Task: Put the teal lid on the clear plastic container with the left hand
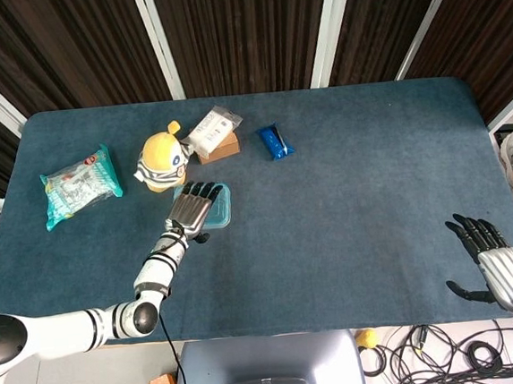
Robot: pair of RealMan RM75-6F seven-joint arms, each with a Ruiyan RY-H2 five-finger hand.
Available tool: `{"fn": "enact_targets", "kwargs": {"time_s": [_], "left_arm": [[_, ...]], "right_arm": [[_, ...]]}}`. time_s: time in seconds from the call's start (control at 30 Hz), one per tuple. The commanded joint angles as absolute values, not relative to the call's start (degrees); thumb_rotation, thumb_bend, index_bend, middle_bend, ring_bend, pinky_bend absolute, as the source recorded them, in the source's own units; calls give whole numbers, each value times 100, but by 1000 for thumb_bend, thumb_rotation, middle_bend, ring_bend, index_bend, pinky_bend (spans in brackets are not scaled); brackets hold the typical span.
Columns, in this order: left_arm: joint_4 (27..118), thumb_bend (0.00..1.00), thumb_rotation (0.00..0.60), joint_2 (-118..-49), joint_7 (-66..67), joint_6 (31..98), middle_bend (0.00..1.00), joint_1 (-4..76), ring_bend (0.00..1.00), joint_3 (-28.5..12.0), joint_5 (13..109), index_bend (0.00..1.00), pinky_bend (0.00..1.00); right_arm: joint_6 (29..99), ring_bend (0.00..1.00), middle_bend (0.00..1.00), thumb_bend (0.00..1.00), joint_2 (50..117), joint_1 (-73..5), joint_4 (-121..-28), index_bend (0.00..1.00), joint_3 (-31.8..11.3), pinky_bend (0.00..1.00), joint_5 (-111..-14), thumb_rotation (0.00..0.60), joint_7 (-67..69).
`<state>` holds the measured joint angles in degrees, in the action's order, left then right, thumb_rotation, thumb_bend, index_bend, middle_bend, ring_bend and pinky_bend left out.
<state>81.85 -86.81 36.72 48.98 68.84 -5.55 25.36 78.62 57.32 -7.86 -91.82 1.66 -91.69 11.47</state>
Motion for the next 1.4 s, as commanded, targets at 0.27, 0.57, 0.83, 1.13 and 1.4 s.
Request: {"fn": "enact_targets", "kwargs": {"time_s": [0.27,0.57,0.83,1.13,1.4], "left_arm": [[8553,248,600,-8517,3988,5400,285,6650,79,-350,2700,0,21],[8768,247,600,-8353,4246,5496,317,6547,100,-324,2420,0,21],[8893,246,600,-8274,4506,5523,343,6546,127,-288,2177,0,27],[8989,246,600,-8258,4693,5540,374,6571,154,-307,1962,0,32],[9007,245,600,-8292,4775,5539,400,6590,174,-330,1893,0,39]], "right_arm": [[7854,0,0,154,5728,-787,-9182,0,175,0,-9180,600,1148],[7848,0,0,154,5736,-788,-9193,0,162,0,-9151,600,1123],[7855,0,0,154,5743,-784,-9212,0,164,0,-9156,600,1082],[7857,0,0,154,5734,-784,-9223,0,160,0,-9150,600,1094],[7861,0,0,156,5730,-782,-9218,0,164,0,-9160,600,1112]]}}
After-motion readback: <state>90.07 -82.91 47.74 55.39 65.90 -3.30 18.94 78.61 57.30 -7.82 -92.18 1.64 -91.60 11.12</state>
